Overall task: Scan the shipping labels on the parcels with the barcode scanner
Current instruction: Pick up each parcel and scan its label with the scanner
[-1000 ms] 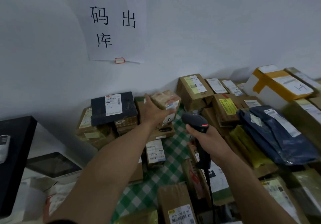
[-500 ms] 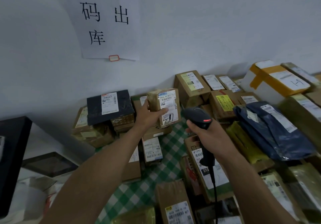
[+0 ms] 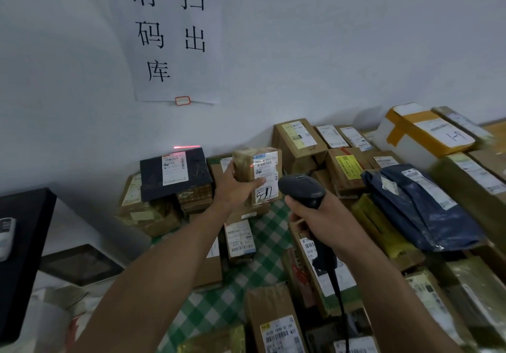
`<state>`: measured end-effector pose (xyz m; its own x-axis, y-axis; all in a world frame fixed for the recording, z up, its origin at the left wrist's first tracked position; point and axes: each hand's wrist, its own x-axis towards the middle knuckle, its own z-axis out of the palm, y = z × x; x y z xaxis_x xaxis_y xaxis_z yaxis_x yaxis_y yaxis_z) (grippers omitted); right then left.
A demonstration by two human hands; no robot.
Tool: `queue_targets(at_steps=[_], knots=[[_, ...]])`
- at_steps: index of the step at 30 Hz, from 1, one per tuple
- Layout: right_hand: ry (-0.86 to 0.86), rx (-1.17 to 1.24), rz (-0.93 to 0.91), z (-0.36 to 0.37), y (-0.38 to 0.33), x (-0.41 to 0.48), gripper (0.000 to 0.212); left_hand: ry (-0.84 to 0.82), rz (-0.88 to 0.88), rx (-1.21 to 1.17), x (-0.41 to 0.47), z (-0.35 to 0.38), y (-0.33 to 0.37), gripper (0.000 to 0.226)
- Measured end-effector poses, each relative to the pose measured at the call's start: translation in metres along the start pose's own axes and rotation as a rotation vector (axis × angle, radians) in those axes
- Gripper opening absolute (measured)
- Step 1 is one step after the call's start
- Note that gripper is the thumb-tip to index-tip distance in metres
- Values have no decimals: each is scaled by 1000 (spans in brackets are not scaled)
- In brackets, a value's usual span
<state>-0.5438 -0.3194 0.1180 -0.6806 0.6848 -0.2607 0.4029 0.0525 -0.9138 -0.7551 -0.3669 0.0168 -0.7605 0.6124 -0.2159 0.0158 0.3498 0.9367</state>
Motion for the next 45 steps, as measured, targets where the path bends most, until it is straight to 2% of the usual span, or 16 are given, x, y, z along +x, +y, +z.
queue_targets(at_steps=[7,11,13,15,18,20,25,32,34,37,40,42,45], knots=[[-5,14,0,-2,-3,-3,15,-1,-43,-10,3,0,-4,87],[86,134,23,-13,-4,-9,17,-41,-46,-49,1,5,-5,121],[148,183,45,-22,-1,-13,17,-114,-46,-94,-6,12,-2,127],[210,208,70,-32,6,-17,17,-220,-38,-149,-14,27,4,124],[270,237,96,-46,14,-25,12,-328,-16,-209,-20,56,13,106],[290,246,99,-54,16,-29,11,-340,-27,-243,-24,76,19,94],[361,272,116,-67,24,-36,20,-336,-59,-208,-30,120,27,84],[400,303,118,-75,31,-38,18,-445,-109,-195,-35,144,23,89],[394,295,119,-76,31,-38,14,-468,-96,-195,-40,141,19,99],[380,305,114,-76,32,-37,13,-512,-67,-86,-45,136,12,98],[376,315,107,-75,34,-38,17,-606,-47,25,-52,135,6,75],[369,321,91,-74,35,-40,16,-601,-43,102,-55,138,2,67],[373,324,89,-73,36,-42,16,-533,-7,256,-56,142,4,79]])
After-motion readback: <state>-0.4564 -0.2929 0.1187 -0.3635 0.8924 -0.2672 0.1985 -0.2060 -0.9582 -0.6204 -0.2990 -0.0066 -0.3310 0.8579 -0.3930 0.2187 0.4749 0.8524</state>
